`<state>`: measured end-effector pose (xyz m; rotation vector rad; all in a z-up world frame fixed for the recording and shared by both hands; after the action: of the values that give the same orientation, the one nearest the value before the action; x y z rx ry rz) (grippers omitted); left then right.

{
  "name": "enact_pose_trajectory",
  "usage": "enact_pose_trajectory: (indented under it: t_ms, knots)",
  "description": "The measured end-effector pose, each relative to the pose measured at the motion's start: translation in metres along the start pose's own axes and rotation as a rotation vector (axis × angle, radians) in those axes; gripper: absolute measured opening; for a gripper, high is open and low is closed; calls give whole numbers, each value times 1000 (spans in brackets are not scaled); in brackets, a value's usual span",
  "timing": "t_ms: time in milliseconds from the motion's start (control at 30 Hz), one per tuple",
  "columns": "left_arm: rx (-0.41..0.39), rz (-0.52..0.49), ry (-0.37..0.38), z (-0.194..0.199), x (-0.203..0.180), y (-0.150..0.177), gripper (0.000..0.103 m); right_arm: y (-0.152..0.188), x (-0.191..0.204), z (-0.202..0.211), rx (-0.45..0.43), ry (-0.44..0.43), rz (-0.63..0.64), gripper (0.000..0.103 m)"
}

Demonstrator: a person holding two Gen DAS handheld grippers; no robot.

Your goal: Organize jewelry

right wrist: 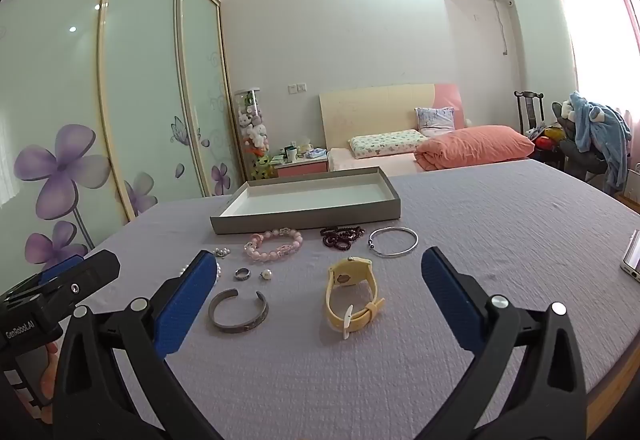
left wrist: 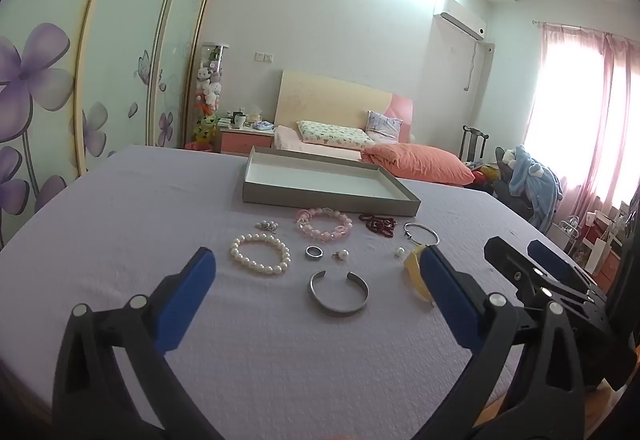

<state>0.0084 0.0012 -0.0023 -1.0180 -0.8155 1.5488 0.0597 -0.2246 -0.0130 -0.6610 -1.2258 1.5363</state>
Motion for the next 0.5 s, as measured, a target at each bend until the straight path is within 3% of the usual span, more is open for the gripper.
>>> enact_pose_trajectory:
  t_ms: [500]
  knots:
    - [1, 4, 1, 0, 2, -1, 99, 1, 0, -1, 1, 1, 1, 101]
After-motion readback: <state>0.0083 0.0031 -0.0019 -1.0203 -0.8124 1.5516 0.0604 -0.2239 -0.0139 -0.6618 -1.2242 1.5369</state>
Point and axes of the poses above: each gripper's, at about its wrist camera, not at the fingertips, and z roughly against the way its jaws point, x to its left, y to its underside, the point moved 1 cm from there along -z, roughly the way its jaws point, and after that the axes turned 2 degrees about x, right-handed, at the moved point
